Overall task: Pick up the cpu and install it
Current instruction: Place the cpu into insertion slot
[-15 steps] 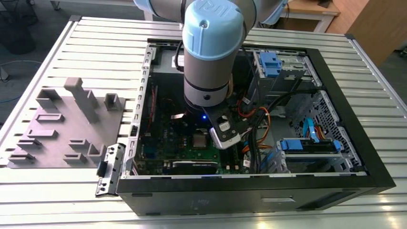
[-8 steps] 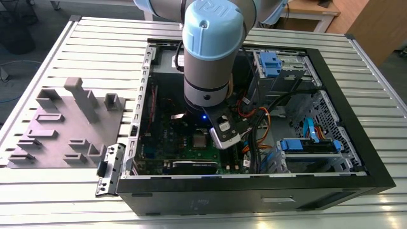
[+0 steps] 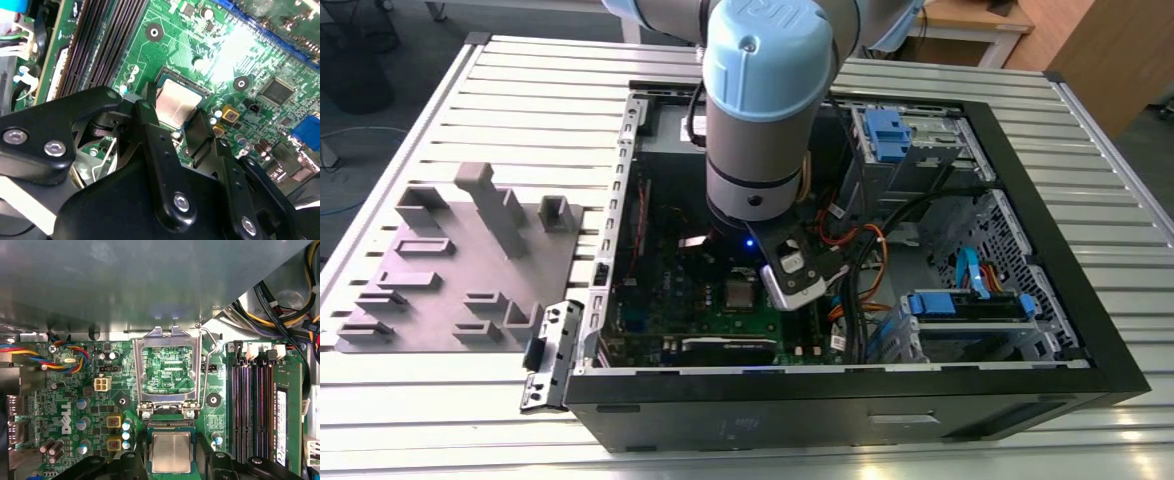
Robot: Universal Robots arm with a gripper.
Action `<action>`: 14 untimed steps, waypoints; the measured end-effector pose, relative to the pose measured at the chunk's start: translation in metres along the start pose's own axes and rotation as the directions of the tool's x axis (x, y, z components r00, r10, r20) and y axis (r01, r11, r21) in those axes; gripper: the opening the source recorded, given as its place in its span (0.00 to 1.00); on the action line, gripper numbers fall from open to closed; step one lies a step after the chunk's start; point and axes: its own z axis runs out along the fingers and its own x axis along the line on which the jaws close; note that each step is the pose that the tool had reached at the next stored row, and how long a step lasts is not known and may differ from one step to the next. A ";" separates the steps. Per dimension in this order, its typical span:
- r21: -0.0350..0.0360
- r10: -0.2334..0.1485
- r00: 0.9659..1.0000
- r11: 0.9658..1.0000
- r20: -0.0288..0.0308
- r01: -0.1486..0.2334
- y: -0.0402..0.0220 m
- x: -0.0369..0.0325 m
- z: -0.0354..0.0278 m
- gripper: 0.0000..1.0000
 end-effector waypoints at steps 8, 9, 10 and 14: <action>0.000 0.000 1.000 1.000 0.018 0.000 0.0004 0.0038 0.0026 0.47; 0.000 0.000 1.000 1.000 0.020 0.000 0.0007 0.0042 0.0030 0.47; 0.000 0.000 1.000 1.000 0.022 0.000 0.0008 0.0046 0.0034 0.47; 0.000 0.000 1.000 1.000 0.026 0.000 0.0008 0.0056 0.0058 0.47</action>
